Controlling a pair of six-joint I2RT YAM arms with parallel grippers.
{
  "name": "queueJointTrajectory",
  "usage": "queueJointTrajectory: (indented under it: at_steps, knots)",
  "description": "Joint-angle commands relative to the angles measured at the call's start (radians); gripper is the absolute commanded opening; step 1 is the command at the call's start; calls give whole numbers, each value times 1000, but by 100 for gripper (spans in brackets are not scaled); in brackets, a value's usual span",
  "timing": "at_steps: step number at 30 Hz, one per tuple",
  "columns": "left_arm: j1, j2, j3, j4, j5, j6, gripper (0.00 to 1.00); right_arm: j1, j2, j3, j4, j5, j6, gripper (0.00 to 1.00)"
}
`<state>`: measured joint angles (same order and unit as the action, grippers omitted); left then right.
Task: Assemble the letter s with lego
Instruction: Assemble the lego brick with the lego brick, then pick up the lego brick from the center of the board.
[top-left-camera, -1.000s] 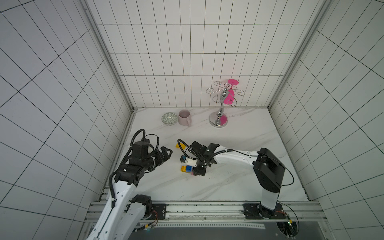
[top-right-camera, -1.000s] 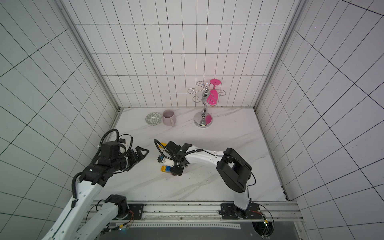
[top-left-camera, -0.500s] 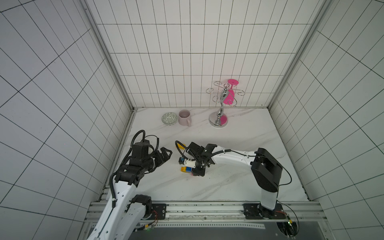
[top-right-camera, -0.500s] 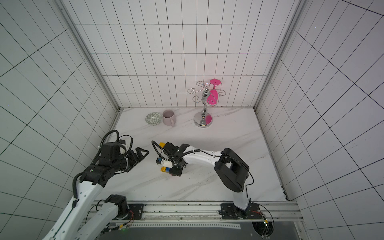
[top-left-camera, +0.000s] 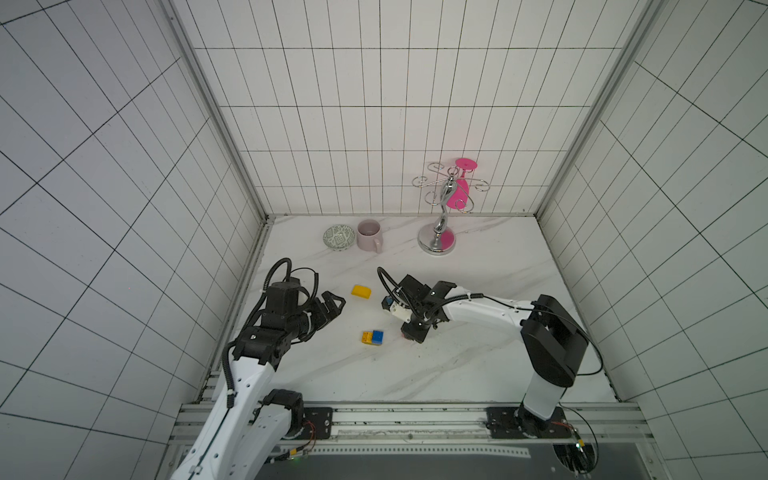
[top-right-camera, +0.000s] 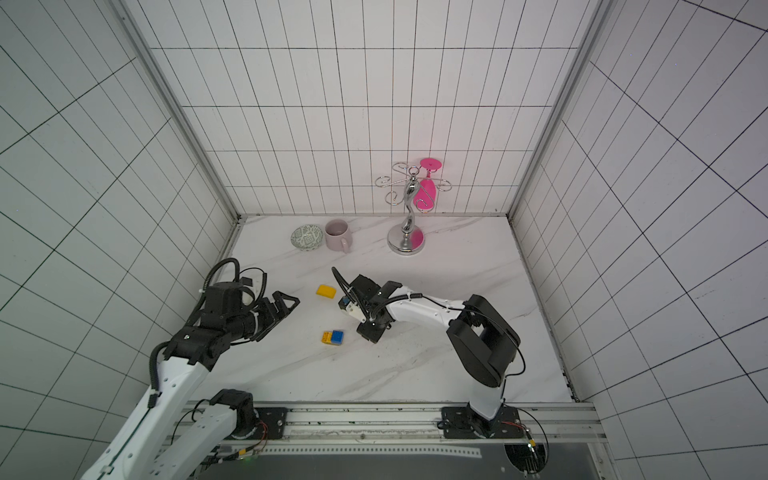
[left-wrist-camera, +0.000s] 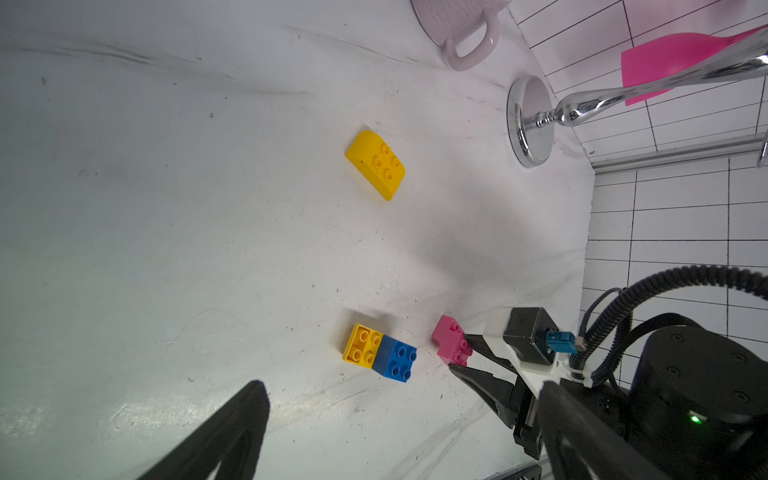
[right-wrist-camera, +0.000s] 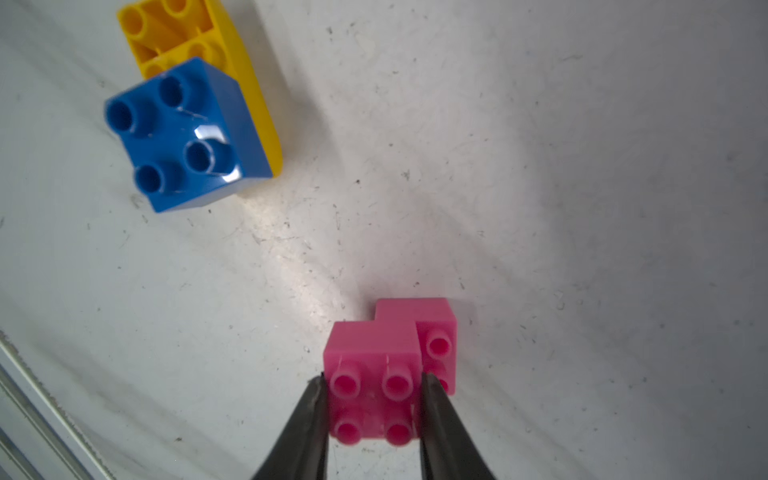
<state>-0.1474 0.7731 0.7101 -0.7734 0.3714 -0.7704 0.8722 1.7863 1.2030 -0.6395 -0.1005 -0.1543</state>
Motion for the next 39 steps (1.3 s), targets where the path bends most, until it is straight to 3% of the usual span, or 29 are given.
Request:
queueJointTrajectory:
  at_steps: [1, 15, 25, 30, 35, 39]
  knots:
    - [-7, 4, 7, 28, 0, -4, 98, -38, 55, -40, -47, 71, 159, 15]
    - [-8, 22, 33, 20, 4, -5, 98, -79, 116, 14, -43, 206, 626, 18]
    - [2, 8, 32, -1, 0, -3, 98, -97, 87, 2, -28, 222, 654, 29]
    - [2, 12, 34, 0, 0, -2, 98, -114, 65, 9, -31, 208, 656, 51]
    - [2, 18, 36, 6, 0, -1, 98, -121, 36, 23, -44, 213, 651, 60]
    - [2, 17, 40, 3, 0, 6, 98, -123, 1, 63, -68, 197, 660, 73]
